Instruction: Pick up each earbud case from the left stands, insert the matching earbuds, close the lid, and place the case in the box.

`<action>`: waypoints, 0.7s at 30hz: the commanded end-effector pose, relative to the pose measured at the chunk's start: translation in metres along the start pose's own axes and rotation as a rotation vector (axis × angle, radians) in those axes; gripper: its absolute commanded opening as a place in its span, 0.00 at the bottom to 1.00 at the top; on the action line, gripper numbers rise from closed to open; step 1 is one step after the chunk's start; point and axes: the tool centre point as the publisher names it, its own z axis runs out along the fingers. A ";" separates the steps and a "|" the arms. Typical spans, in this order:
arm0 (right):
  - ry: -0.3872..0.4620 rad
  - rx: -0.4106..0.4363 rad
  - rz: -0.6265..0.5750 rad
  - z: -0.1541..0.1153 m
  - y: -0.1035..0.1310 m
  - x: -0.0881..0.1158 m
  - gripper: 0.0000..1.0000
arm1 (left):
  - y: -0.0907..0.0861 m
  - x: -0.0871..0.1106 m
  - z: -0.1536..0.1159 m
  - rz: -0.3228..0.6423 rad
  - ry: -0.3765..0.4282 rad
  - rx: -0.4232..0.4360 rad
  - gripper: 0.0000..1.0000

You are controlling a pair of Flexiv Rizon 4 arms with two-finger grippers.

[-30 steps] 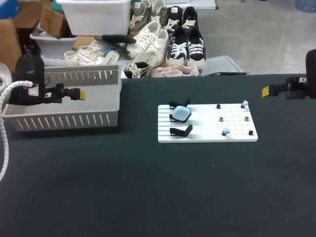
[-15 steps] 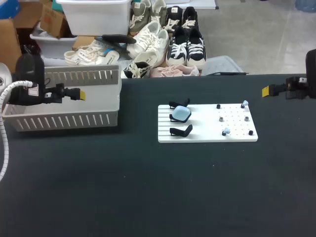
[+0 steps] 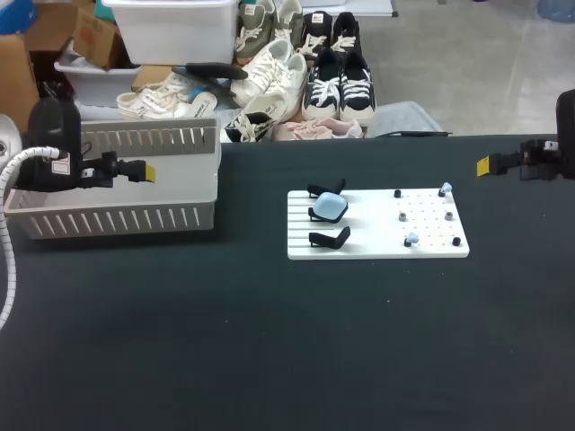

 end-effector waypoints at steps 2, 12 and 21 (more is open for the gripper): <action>0.001 0.000 -0.001 0.000 0.000 0.000 1.00 | -0.001 -0.002 0.000 0.000 0.007 -0.004 1.00; 0.001 0.000 -0.001 0.000 0.000 0.000 1.00 | -0.001 -0.002 0.000 0.000 0.007 -0.004 1.00; 0.001 0.000 -0.001 0.000 0.000 0.000 1.00 | -0.007 -0.012 0.015 0.096 0.003 0.152 1.00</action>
